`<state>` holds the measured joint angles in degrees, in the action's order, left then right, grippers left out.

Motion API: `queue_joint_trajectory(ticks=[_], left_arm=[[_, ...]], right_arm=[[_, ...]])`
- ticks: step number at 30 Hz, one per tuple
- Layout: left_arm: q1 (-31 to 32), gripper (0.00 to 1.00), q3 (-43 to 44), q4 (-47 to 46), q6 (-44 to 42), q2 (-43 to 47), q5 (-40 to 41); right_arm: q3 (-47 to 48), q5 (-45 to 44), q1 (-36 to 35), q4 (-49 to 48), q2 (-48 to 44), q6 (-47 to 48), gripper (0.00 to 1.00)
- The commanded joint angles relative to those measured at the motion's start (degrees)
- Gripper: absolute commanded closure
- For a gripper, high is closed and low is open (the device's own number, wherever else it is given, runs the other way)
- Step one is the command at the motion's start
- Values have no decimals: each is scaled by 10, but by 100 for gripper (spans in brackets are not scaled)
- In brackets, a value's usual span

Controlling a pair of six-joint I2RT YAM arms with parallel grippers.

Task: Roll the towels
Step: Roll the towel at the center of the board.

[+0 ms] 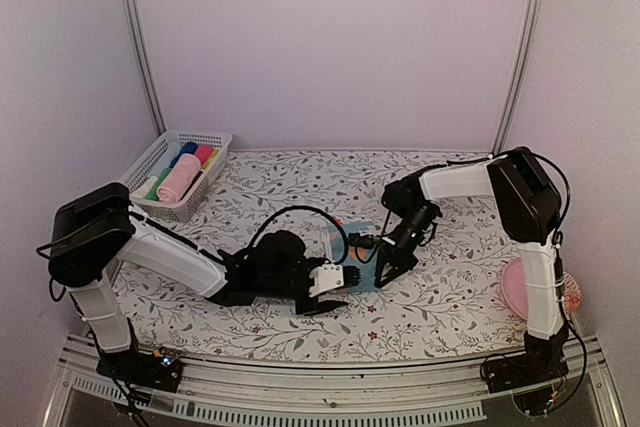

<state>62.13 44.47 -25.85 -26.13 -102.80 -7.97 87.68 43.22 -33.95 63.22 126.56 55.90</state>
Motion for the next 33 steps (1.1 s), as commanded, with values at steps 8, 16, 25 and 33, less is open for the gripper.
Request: queue_joint_trajectory(ticks=[8,16,25,33], left_arm=[[26,42,38,2,-60,-62,96],[27,56,64,58,-51,-89,107],[26,84,91,99,-43,-123,148],[6,100,105,128,6,-122,123]], right_arm=[[3,-8,1,24,18,-5,94],[5,-9,1,28,21,-2,94],[5,-10,3,29,16,5,90],[-28,-37,4,-34,-66,15,67]])
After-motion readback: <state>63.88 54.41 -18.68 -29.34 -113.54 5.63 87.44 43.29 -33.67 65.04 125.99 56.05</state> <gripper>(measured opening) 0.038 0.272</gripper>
